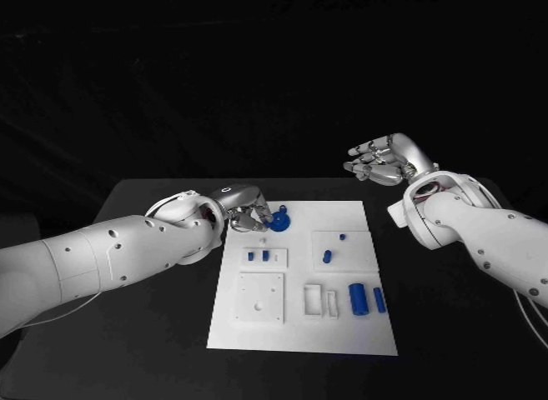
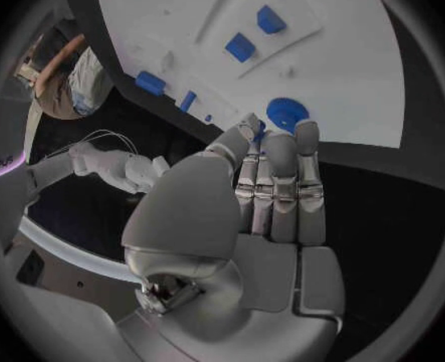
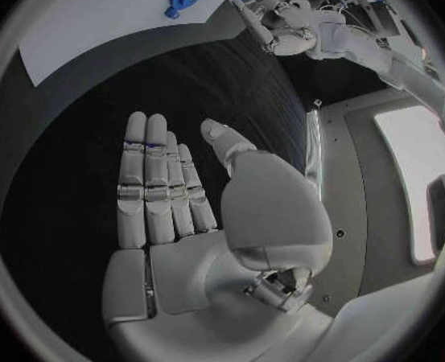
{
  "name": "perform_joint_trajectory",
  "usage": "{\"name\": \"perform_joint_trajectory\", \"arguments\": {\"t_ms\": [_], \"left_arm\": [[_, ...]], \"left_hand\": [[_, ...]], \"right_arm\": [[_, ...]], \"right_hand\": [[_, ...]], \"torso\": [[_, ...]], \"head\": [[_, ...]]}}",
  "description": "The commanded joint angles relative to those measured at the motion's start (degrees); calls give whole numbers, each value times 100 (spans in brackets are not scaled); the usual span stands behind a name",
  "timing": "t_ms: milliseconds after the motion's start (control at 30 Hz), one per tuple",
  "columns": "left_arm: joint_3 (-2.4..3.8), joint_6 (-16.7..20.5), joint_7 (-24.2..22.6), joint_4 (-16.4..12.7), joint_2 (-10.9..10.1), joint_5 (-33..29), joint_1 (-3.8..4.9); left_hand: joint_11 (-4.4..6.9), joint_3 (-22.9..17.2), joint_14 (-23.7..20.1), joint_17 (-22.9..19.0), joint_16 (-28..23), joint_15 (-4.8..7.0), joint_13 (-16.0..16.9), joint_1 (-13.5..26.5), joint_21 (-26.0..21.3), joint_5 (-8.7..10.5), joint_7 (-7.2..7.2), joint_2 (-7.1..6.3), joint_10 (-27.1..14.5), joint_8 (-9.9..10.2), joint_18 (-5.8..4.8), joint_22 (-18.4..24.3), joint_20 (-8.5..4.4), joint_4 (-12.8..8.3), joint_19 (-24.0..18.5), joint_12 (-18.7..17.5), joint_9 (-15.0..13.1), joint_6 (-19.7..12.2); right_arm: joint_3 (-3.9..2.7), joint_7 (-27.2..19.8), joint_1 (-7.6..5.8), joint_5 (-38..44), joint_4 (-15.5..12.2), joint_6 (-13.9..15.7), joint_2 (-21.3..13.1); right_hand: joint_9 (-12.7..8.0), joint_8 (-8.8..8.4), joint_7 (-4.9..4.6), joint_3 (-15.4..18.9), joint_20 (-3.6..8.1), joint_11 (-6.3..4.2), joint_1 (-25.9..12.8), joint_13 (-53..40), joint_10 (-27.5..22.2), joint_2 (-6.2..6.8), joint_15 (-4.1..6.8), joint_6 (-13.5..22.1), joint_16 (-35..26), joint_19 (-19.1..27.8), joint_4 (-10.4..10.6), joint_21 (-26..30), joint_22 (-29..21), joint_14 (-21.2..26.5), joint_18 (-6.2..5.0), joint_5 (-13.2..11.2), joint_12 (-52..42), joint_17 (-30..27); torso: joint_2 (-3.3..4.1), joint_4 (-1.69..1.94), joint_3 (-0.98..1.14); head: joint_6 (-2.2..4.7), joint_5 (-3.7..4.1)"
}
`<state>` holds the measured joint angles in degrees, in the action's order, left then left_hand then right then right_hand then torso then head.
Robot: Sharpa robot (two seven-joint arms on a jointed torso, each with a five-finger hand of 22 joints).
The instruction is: Assemble the parts on the task board
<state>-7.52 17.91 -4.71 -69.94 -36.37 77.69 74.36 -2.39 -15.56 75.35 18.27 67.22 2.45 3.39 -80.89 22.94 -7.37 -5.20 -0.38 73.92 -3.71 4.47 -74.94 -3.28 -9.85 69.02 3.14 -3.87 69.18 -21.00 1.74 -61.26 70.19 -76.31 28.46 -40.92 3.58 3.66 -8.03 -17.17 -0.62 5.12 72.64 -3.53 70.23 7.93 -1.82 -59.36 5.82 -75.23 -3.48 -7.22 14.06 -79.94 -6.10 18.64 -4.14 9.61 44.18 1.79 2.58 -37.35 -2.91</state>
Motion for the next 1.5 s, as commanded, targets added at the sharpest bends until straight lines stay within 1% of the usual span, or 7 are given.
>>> {"name": "perform_joint_trajectory", "arguments": {"t_ms": [33, 167, 333, 800, 1000, 1200, 1500], "left_arm": [[5, -204, 41, -81, -103, -169, 19], [5, -252, 42, -74, -195, -189, 29], [1, -289, 29, -6, -191, -192, 16], [-34, -338, -77, 427, 109, -128, -193], [-53, -375, -92, 508, 176, -121, -229], [-69, -384, -115, 537, 222, -118, -266], [-74, -418, -113, 569, 276, -118, -283]], "left_hand": [[8, 8, 24, 6, -16, 0, 3, 46, 30, 37, -7, 0, 27, 9, 87, -113, -20, -28, -17, 23, 2, 31], [7, 9, 24, 7, -18, 0, 2, 40, 32, 38, -8, -3, 26, 10, 87, -114, -21, -29, -16, 21, 2, 31], [6, 10, 21, 7, -26, 0, 3, 22, 37, 43, -10, -1, 25, 10, 87, -115, -22, -26, -20, 22, 3, 30], [-1, 5, 20, 9, -31, -4, 2, 2, 53, 34, -15, 0, 13, 11, 92, -119, -21, -30, -27, 21, 4, 15], [-2, 0, 19, 12, -38, -6, 3, 2, 70, 34, -17, 6, 9, 10, 97, -118, -18, -28, -33, 22, 3, 10], [-2, 0, 19, 12, -38, -6, 3, 2, 70, 34, -17, 6, 9, 10, 97, -118, -18, -28, -33, 22, 3, 10], [-4, -3, 17, 15, -40, -6, 3, 1, 82, 34, -18, 7, 3, 10, 100, -117, -17, -31, -39, 22, 3, 5]], "right_arm": [[-2, -48, 3, -6, -8, 0, -4], [-2, -47, 3, -7, -5, -19, -3], [-2, -50, 4, -7, -1, -26, 4], [-2, -58, 5, -7, 4, -42, 34], [-1, -58, 5, -7, 2, -42, 38], [-1, -59, 6, -7, 1, -41, 40], [-1, -57, 7, -7, 1, -41, 40]], "right_hand": [[3, -9, -9, 2, -20, -9, 24, 9, -32, -1, -4, 21, -37, 31, -24, -30, -8, 7, -19, 15, 26, -6], [3, -10, -16, -8, -43, 5, 21, 7, -70, -3, -23, 28, -76, 71, -31, -25, -76, 38, -28, 20, 24, -46], [3, -9, -18, -17, -59, 11, 15, 9, -84, -5, -36, 29, -113, 82, -40, -24, -196, 46, -34, 18, 25, -119], [3, -10, -21, -31, -68, 15, 17, 9, -94, -8, -45, 39, -127, 97, -50, -24, -265, 67, -34, 21, 25, -160], [3, -9, -22, -37, -70, 16, 19, 9, -96, -9, -48, 38, -130, 99, -55, -25, -288, 72, -35, 23, 25, -174], [3, -9, -22, -41, -72, 17, 18, 9, -97, -10, -49, 39, -131, 100, -58, -28, -308, 72, -36, 24, 25, -185], [4, -9, -23, -44, -73, 17, 14, 9, -98, -12, -49, 40, -130, 97, -62, -34, -333, 71, -37, 26, 26, -198]], "torso": [[8, 11, -4], [10, 11, -8], [10, -3, -8], [8, -16, 3], [1, -9, 7], [5, -7, 1], [0, -9, 2]], "head": [[-14, -9], [-22, -29], [-24, -37], [-62, -39], [-74, -26], [-71, -15], [-73, -12]]}}
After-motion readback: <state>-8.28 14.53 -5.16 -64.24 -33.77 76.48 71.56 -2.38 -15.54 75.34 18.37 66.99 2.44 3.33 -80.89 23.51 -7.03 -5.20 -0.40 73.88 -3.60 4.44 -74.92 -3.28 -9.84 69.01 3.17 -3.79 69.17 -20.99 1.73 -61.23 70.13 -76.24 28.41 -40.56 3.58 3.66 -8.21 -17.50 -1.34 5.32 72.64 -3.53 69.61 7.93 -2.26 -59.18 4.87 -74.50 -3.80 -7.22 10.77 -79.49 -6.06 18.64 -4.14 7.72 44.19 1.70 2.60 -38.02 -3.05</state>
